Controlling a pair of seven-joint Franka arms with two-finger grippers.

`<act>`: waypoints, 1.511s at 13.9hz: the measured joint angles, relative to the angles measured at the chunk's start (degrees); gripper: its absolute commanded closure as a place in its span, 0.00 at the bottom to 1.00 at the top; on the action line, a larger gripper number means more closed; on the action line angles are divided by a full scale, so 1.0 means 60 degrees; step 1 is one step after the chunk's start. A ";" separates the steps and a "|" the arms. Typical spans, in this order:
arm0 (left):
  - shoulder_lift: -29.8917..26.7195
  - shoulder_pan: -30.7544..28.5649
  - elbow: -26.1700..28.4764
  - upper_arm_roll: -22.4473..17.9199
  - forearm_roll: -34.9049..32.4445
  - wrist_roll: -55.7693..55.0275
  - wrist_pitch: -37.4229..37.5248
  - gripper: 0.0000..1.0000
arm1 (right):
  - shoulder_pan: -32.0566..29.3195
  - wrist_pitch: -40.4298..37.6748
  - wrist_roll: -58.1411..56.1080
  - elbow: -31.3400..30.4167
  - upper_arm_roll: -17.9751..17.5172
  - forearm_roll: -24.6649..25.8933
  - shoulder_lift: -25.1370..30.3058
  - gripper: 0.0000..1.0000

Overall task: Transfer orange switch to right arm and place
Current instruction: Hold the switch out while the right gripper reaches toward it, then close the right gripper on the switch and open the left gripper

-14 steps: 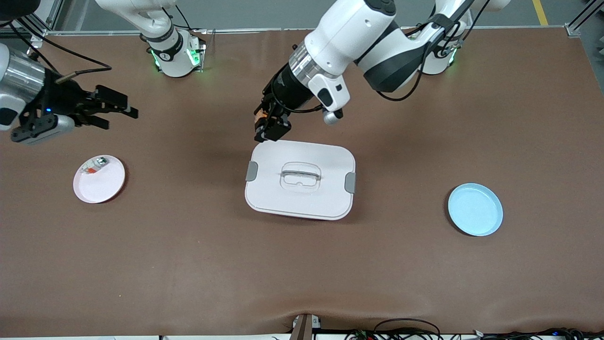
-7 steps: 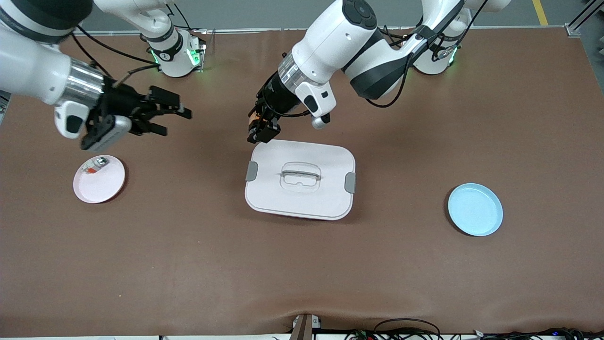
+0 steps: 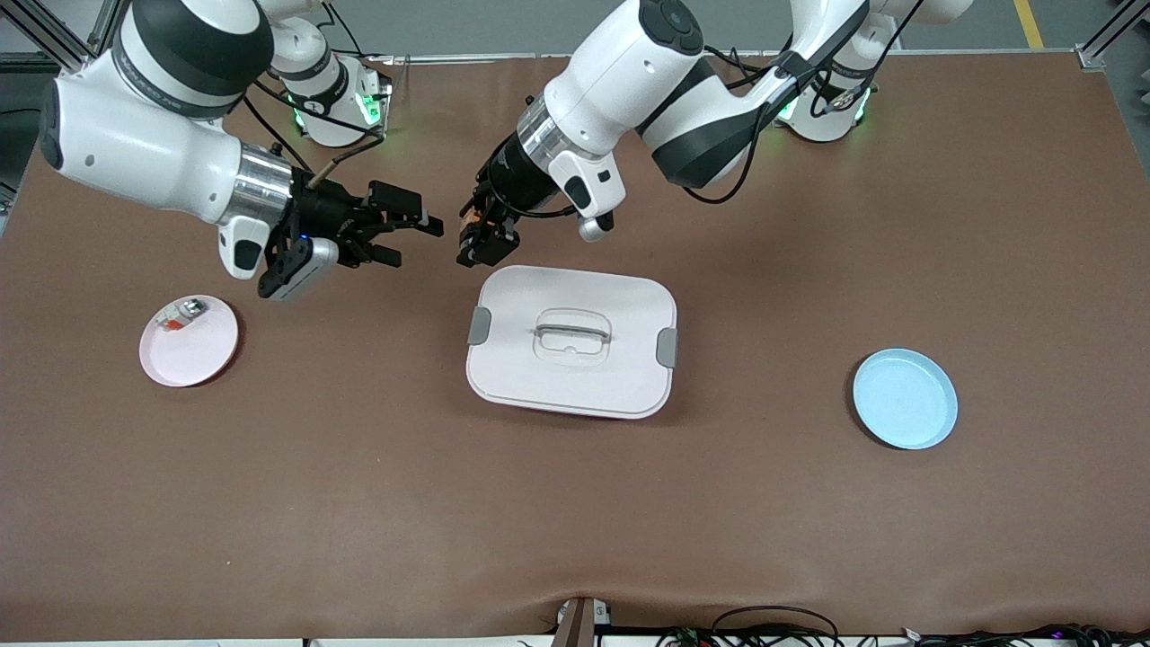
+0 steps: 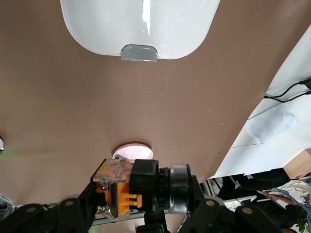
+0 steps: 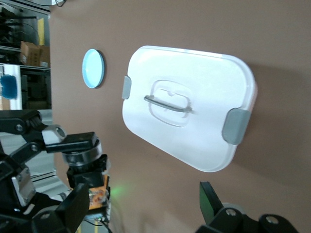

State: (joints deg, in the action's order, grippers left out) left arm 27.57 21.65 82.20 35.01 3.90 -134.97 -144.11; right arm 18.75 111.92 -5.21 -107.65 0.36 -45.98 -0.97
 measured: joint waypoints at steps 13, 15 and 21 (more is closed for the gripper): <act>0.0228 -0.0004 -0.0001 -0.0041 0.0000 0.0036 -0.0330 0.70 | 0.0359 0.0137 -0.0051 -0.0051 0.0010 -0.0764 -0.0181 0.00; 0.0262 -0.0004 -0.0001 -0.0042 0.0000 0.0036 -0.0332 0.70 | 0.0454 0.0253 -0.0051 -0.0051 0.0010 -0.0764 -0.0181 0.00; 0.0270 0.0000 -0.0001 -0.0043 -0.0073 0.0038 -0.0334 0.70 | 0.0735 0.0697 -0.0054 -0.0052 0.0009 -0.0764 -0.0181 0.00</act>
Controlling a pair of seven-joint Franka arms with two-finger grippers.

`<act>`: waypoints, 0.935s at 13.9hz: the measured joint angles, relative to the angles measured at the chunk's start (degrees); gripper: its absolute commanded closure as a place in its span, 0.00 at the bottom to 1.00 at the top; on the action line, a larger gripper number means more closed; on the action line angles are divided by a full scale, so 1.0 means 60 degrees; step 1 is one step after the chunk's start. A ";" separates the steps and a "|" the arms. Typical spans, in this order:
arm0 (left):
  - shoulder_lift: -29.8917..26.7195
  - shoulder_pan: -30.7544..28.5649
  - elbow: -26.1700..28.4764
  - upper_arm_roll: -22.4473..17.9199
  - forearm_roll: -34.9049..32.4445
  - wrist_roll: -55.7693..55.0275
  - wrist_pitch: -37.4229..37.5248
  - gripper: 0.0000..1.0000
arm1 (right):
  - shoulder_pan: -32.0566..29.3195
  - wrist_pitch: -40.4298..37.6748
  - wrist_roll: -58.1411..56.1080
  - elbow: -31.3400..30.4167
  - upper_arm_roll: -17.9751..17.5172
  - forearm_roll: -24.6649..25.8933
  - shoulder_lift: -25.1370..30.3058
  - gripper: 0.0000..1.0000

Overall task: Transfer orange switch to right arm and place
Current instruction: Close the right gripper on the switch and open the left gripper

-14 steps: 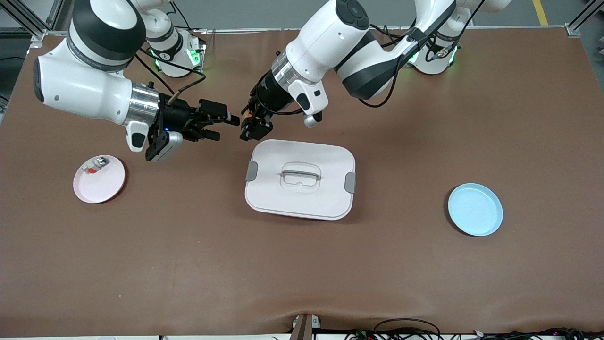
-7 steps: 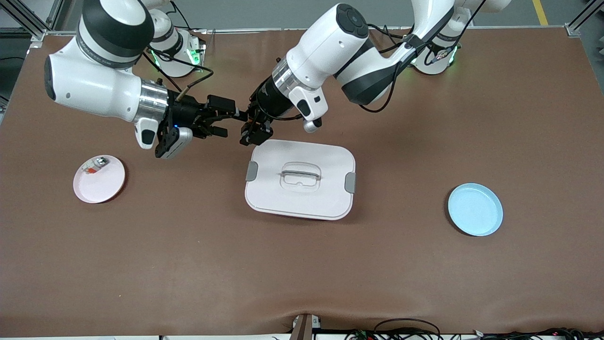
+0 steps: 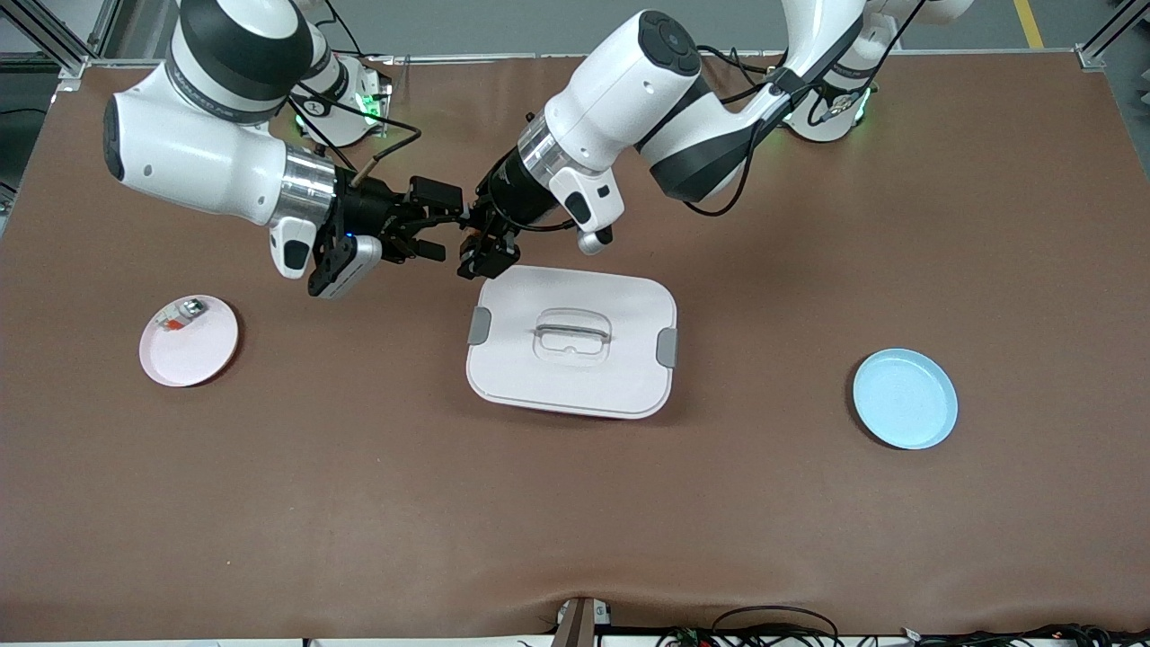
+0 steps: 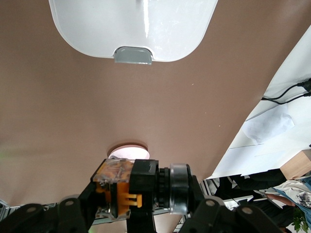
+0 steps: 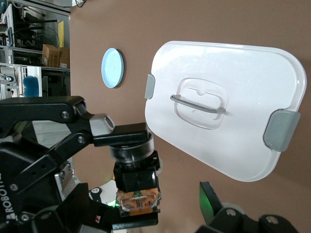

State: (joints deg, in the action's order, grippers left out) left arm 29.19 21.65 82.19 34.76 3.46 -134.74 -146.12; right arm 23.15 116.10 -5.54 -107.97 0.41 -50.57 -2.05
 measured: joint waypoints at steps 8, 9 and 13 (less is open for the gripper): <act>0.0000 0.0012 -0.0001 0.0001 -0.0106 0.0001 -0.0010 0.70 | 0.0069 0.0175 -0.0262 -0.0120 0.0002 0.0000 -0.0180 0.00; 0.0000 0.0012 -0.0001 0.0001 -0.0108 0.0001 -0.0012 0.70 | 0.0069 0.0175 -0.0308 -0.0128 0.0003 0.0000 -0.0204 0.00; 0.0000 0.0022 -0.0001 0.0001 -0.0115 0.0001 -0.0013 0.70 | 0.0069 0.0175 -0.0347 -0.0162 0.0005 0.0000 -0.0219 0.26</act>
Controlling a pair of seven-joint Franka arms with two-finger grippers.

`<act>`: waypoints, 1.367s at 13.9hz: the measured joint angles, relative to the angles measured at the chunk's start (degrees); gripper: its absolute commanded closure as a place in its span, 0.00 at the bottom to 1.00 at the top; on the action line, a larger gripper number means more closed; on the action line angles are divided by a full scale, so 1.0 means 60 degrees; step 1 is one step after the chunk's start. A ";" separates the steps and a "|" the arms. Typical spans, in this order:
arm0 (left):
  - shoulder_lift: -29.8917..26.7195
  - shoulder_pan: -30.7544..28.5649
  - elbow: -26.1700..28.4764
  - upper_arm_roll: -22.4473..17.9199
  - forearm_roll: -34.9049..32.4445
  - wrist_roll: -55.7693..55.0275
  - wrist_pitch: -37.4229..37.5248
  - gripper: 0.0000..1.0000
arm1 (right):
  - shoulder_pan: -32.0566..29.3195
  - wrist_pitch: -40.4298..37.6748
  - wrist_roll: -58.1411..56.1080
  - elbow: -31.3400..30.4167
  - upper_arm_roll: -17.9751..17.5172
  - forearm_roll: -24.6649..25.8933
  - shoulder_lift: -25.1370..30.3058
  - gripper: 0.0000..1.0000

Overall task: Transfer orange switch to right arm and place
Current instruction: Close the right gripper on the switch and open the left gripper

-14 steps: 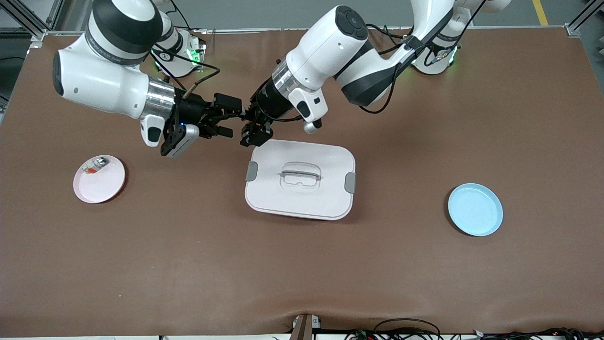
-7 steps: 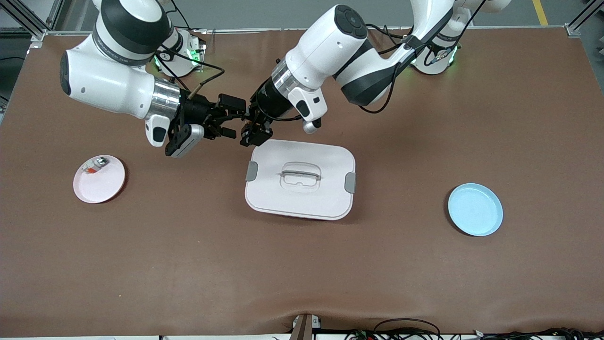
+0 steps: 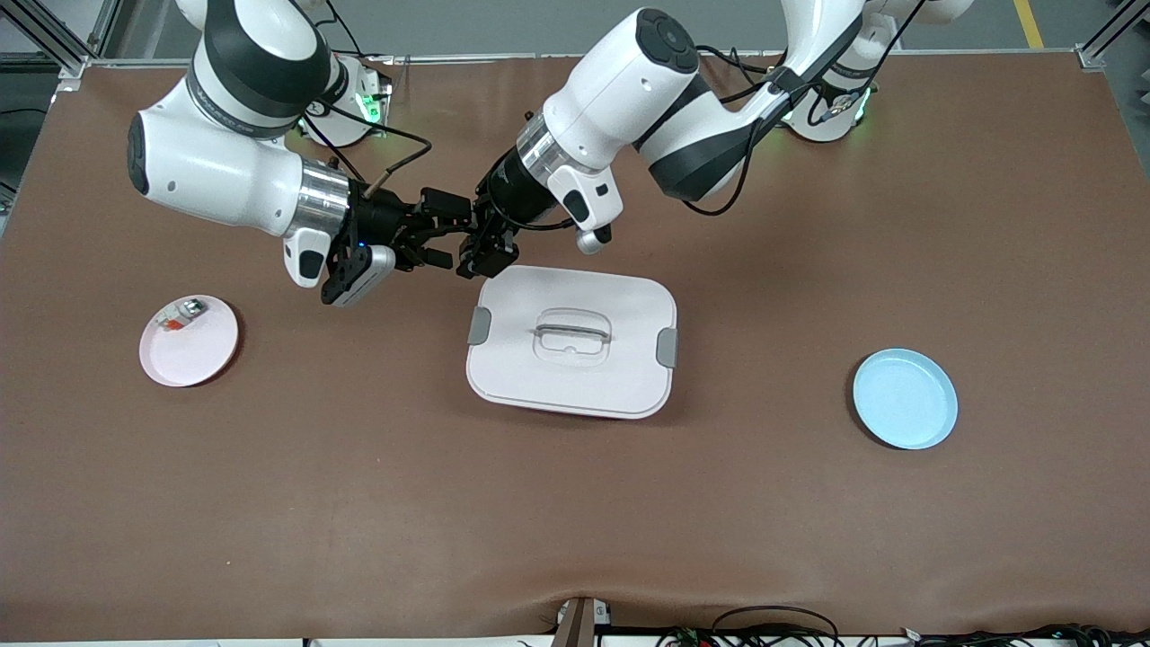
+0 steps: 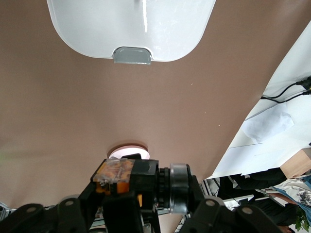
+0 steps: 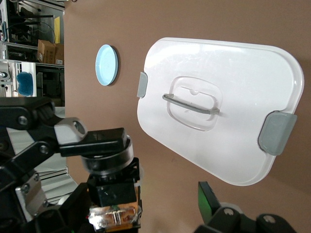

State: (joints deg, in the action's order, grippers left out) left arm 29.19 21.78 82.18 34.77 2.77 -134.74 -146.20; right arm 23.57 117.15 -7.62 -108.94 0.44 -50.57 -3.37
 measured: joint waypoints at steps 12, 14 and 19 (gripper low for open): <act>0.0109 0.0030 0.0009 0.0000 -0.0028 0.0026 -0.0015 0.45 | 0.0062 -0.0010 -0.0208 0.0059 -0.0007 -0.0175 0.0065 1.00; 0.0109 0.0030 0.0009 0.0000 -0.0028 0.0029 -0.0018 0.12 | 0.0062 -0.0011 -0.0214 0.0060 -0.0007 -0.0175 0.0065 1.00; 0.0081 0.0047 -0.0120 0.0012 -0.0029 0.0030 -0.0051 0.00 | 0.0062 0.0003 -0.0484 0.0038 0.0027 -0.0106 0.0004 1.00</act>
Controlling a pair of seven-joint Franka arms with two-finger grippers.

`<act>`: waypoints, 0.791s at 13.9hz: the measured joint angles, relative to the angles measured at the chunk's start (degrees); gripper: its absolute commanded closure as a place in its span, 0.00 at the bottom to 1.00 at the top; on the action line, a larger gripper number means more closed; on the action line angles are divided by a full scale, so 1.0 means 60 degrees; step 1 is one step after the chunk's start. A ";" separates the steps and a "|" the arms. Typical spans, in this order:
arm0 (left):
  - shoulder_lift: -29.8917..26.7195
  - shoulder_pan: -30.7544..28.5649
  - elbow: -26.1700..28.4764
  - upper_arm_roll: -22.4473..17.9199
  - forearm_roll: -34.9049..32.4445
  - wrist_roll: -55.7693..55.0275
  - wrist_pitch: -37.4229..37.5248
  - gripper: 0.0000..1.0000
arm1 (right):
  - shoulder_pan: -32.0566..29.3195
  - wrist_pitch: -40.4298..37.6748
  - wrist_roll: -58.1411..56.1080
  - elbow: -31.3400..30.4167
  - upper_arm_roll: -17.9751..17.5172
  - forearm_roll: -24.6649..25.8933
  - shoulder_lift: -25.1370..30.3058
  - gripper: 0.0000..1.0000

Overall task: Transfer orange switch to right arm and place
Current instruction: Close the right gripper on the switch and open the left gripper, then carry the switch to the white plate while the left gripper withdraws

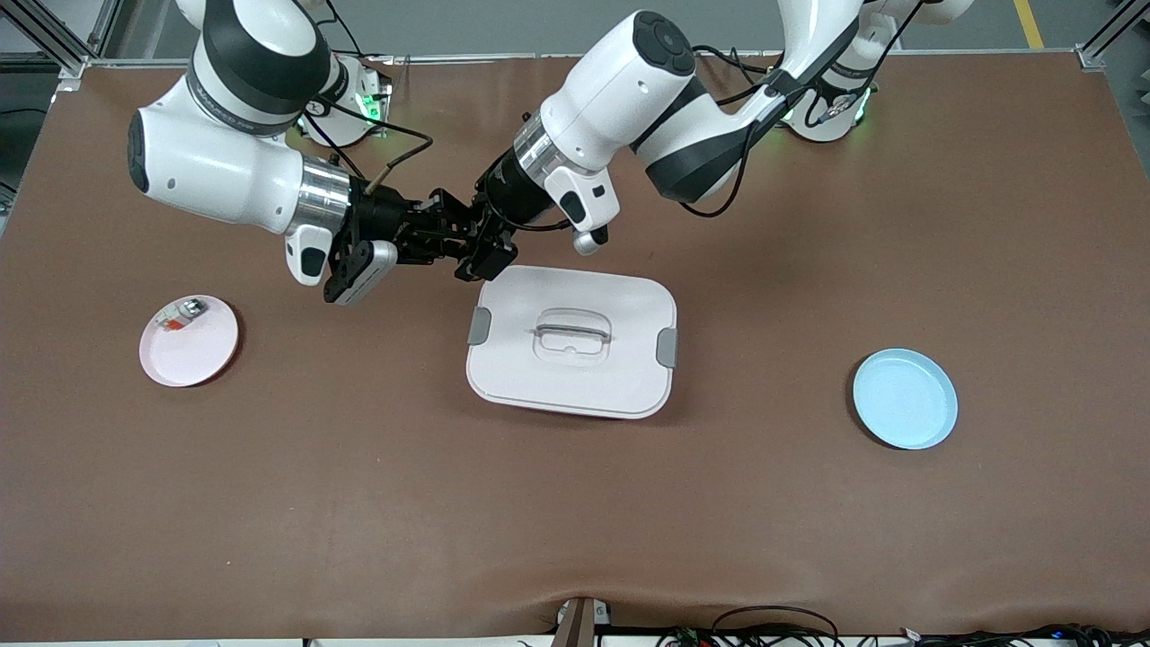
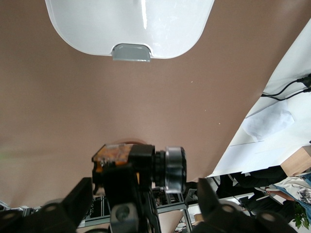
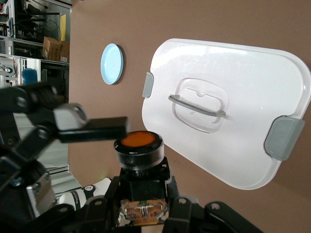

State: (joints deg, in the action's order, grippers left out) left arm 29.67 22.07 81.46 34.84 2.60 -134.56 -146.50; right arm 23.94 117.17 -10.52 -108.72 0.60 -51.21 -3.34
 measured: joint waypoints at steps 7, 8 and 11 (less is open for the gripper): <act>-0.0197 -0.0137 0.0063 -0.0009 -0.0907 0.0020 0.0071 0.00 | -0.0224 -0.0282 -0.2196 0.0093 0.0183 0.2288 -0.0040 1.00; -0.0330 -0.0220 0.0223 -0.0010 -0.1042 0.0096 0.0131 0.00 | -0.0319 -0.0497 -0.2358 0.0170 0.0191 0.2884 -0.0039 1.00; -0.0935 -0.0633 0.1005 -0.0011 -0.1094 0.0853 0.0354 0.00 | -0.0773 -0.1137 -0.3561 0.0269 0.0217 0.4072 -0.0039 1.00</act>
State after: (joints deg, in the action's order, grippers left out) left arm 24.06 18.27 87.49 34.78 -3.96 -129.44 -144.38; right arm 19.30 110.34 -31.89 -107.10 1.90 -26.77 -3.58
